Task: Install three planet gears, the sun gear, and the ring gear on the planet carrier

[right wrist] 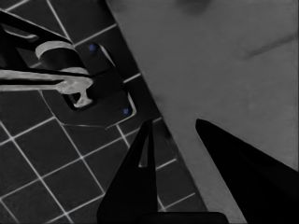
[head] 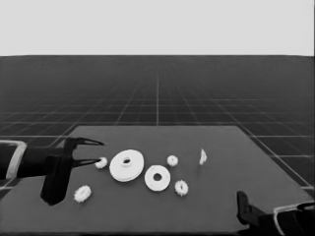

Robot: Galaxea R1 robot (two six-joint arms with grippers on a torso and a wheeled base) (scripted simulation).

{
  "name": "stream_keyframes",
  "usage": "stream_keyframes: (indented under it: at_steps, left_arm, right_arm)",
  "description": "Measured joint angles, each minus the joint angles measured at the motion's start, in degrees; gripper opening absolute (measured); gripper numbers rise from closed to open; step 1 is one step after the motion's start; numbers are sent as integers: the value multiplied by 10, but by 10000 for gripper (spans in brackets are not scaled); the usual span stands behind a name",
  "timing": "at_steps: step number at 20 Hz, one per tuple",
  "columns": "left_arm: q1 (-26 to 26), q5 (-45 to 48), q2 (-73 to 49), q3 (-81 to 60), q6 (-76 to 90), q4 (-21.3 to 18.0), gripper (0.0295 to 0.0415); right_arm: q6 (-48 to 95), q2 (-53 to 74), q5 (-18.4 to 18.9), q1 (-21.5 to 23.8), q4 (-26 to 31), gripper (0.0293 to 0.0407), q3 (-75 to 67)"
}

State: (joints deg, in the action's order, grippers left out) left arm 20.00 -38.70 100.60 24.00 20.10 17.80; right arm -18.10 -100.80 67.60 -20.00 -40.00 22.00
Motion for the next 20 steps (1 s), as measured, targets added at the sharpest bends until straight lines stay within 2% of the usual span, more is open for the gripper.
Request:
stream_keyframes:
  at_steps: [1,2,3,4,5,6,7,8,9,11,14,15,16,20]
  left_arm:
    - [-40,-28,-2,-41,-1,-42,295]
    - [-26,-17,-1,-25,-1,-25,297]
    - [-16,-10,-1,-14,-1,-15,314]
    - [-11,-6,-1,-9,0,-9,347]
    - [-126,-201,-28,2,-278,235,386]
    - [-182,-395,33,54,-548,223,404]
    - [-197,-457,90,136,-682,119,399]
    - [-204,-460,120,208,-741,43,392]
    - [-210,-455,138,260,-766,-4,388]
    - [-215,-449,156,317,-780,-50,385]
    - [-217,-447,165,345,-782,-70,385]
    - [-273,-414,177,370,-779,-22,385]
    - [-310,-394,188,391,-775,4,385]
    - [-349,-367,207,428,-768,31,385]
  right_arm:
    - [2,-8,-13,-31,43,293,-30]
    - [1,-5,-8,-19,26,308,-17]
    - [1,-3,-4,-13,15,337,-9]
    - [0,-1,-3,-9,9,368,-4]
    - [0,-1,-1,-6,5,380,-2]
    - [0,0,-1,-5,3,383,0]
    - [0,0,0,-4,2,384,0]
    - [0,0,0,-4,1,384,1]
    - [0,0,0,-4,1,385,1]
    - [0,0,0,-3,0,385,1]
    - [0,0,0,-3,0,385,2]
    - [0,0,0,-3,0,385,2]
    - [0,0,0,-3,0,385,2]
    - [0,0,0,-3,0,385,2]
